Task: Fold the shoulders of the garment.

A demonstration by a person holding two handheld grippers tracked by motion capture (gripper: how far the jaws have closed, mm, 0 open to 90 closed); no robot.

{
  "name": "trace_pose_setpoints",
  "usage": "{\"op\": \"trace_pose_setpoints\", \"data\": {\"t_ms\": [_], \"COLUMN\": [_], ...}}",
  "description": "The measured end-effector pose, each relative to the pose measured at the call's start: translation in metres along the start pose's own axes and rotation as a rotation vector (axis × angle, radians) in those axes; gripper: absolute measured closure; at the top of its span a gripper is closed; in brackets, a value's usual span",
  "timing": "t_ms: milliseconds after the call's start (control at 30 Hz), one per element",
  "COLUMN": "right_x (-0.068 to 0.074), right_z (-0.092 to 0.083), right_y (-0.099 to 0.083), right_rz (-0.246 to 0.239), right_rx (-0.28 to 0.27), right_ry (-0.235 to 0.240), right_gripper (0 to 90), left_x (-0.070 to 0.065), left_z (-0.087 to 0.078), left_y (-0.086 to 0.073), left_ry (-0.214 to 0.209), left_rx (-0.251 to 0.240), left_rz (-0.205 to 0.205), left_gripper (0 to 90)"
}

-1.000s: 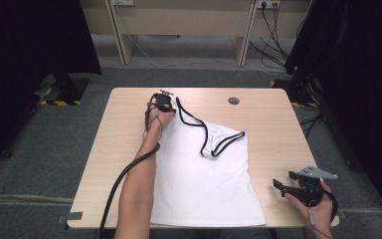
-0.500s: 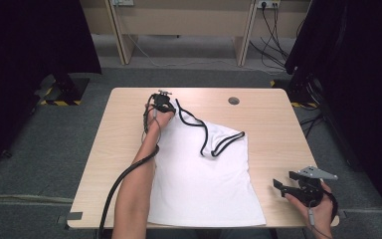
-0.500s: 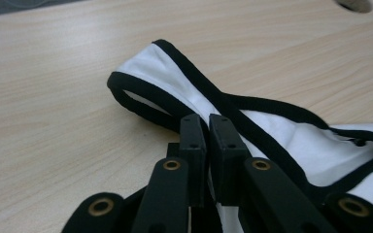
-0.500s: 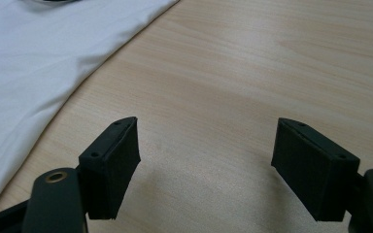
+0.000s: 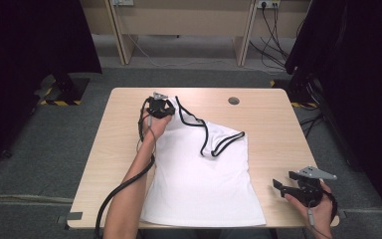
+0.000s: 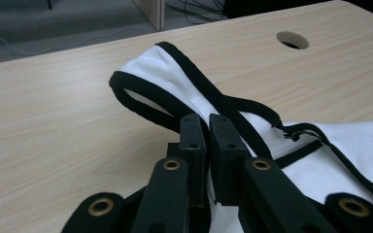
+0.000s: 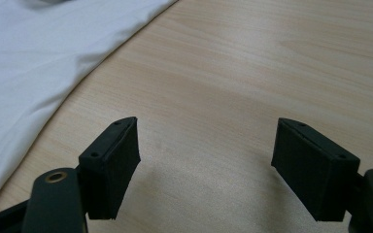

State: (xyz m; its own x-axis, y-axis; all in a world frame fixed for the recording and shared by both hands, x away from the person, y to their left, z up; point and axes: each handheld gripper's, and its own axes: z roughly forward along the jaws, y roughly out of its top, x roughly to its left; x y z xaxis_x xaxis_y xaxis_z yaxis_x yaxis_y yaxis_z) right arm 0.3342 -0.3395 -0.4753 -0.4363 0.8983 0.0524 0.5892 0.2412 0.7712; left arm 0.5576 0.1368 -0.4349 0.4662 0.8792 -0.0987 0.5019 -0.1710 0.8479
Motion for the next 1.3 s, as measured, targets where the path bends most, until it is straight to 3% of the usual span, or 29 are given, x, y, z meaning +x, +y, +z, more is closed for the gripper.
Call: {"op": "trace_pose_setpoints", "data": {"t_ms": [467, 1300], "right_x": [0.001, 0.001], "right_z": [0.000, 0.000], "right_y": [0.000, 0.000], "right_rz": [-0.002, -0.010], "right_rx": [0.005, 0.006], "right_ry": [-0.007, -0.011], "right_gripper": [25.4, 25.3], "left_x": [-0.017, -0.031], "left_z": [-0.018, -0.029], "left_y": [-0.018, -0.038], "left_ry": [0.024, 0.052], "left_rx": [-0.039, -0.087], "left_rz": [0.075, 0.123], "left_gripper": [84.4, 84.2]}}
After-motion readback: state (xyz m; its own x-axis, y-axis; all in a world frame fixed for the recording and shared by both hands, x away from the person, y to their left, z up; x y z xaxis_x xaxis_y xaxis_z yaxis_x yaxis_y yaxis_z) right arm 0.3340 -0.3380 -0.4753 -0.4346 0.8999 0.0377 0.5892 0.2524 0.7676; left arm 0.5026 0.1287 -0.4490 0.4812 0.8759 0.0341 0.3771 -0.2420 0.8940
